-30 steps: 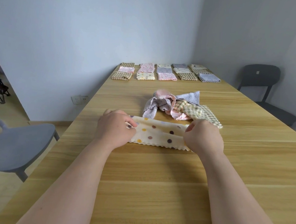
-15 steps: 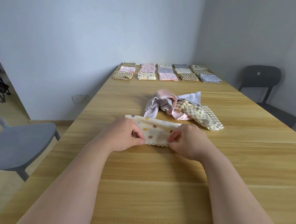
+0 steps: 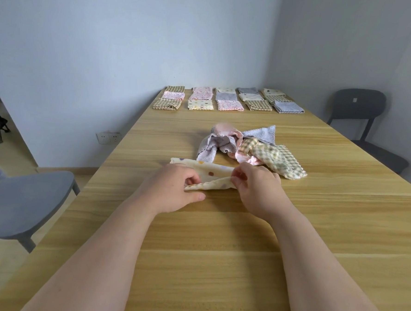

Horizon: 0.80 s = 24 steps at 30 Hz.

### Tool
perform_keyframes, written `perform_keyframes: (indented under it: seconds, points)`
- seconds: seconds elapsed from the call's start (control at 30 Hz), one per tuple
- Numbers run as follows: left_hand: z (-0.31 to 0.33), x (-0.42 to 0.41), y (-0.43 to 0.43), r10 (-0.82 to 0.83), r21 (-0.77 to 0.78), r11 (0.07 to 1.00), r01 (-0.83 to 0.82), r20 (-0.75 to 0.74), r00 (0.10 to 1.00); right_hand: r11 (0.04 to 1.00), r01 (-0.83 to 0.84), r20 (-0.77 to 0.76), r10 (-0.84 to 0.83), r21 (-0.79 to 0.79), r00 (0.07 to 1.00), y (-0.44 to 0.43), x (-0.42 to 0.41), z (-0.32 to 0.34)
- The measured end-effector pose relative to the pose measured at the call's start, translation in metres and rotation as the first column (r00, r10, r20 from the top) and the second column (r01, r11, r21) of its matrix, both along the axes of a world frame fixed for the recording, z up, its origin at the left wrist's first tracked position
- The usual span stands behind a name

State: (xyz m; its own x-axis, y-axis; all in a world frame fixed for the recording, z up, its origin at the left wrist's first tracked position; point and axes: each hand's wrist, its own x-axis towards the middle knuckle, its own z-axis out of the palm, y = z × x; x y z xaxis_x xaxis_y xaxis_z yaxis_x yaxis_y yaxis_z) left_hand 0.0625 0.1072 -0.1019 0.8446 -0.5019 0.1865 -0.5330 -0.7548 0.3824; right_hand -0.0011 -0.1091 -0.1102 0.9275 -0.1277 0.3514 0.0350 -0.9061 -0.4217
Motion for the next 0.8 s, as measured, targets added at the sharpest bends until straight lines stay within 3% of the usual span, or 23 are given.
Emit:
perform_keyframes:
  seconds: [0.13, 0.3, 0.4, 0.53, 0.7, 0.8]
  points:
    - [-0.005, 0.005, -0.002, 0.095, -0.097, 0.992, -0.082, 0.135, 0.986, 0.999, -0.028, 0.047, 0.027, 0.035, 0.999, -0.001, -0.001, 0.001]
    - [0.001, 0.008, 0.004, 0.230, -0.246, 0.952, -0.184, 0.177, 0.957, 0.995, -0.083, -0.064, 0.080, -0.052, 0.995, -0.001, -0.005, 0.004]
    - [0.001, 0.008, 0.004, 0.256, -0.290, 0.937, -0.192, 0.202, 0.945, 0.996, -0.069, 0.055, 0.072, -0.062, 0.996, 0.000, -0.003, 0.001]
    - [0.002, 0.013, 0.009, 0.304, -0.355, 0.913, -0.201, 0.266, 0.915, 0.984, -0.063, 0.189, 0.031, 0.167, 0.981, 0.000, -0.002, 0.006]
    - [0.004, 0.016, 0.017, 0.363, -0.383, 0.894, -0.232, 0.318, 0.876, 0.870, -0.071, 0.287, -0.083, 0.488, 0.954, -0.001, 0.000, 0.012]
    - [0.012, 0.014, 0.019, 0.452, -0.494, 0.814, -0.307, 0.206, 0.868, 0.766, -0.058, 0.268, -0.152, 0.641, 0.951, -0.006, 0.000, 0.012]
